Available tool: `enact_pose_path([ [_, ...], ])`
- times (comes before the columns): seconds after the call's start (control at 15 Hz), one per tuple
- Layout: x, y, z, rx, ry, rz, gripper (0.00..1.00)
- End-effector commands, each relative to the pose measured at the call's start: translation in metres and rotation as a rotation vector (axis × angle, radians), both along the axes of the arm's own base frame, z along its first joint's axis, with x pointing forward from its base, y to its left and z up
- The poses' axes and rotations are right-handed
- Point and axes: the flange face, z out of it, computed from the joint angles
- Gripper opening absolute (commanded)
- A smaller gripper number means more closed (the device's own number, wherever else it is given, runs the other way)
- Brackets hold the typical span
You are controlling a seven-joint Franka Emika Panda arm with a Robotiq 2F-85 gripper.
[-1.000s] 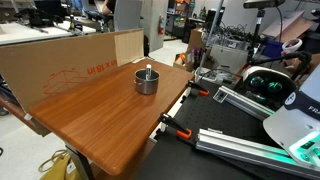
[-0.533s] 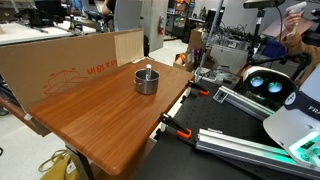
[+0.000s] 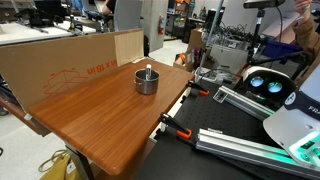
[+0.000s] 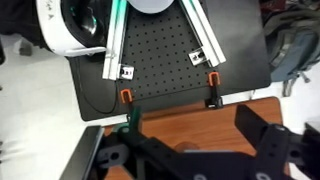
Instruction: Take the black marker out of the pot and place it on the right side of the table
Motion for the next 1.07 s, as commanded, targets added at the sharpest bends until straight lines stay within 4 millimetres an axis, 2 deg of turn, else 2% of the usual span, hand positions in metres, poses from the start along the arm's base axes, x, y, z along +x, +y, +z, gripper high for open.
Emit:
enact_pose_path([
  [0.0,0.0,0.0,0.0,0.0,0.001,0.0,1.0],
  [0.2,0.01,-0.002,-0.011,0.023,-0.005,-0.026,1.0],
  [0.53,0.035,0.001,-0.056,0.07,0.014,-0.048,1.0],
  [1.0,0.073,0.01,-0.115,0.15,-0.1,-0.101,1.0],
])
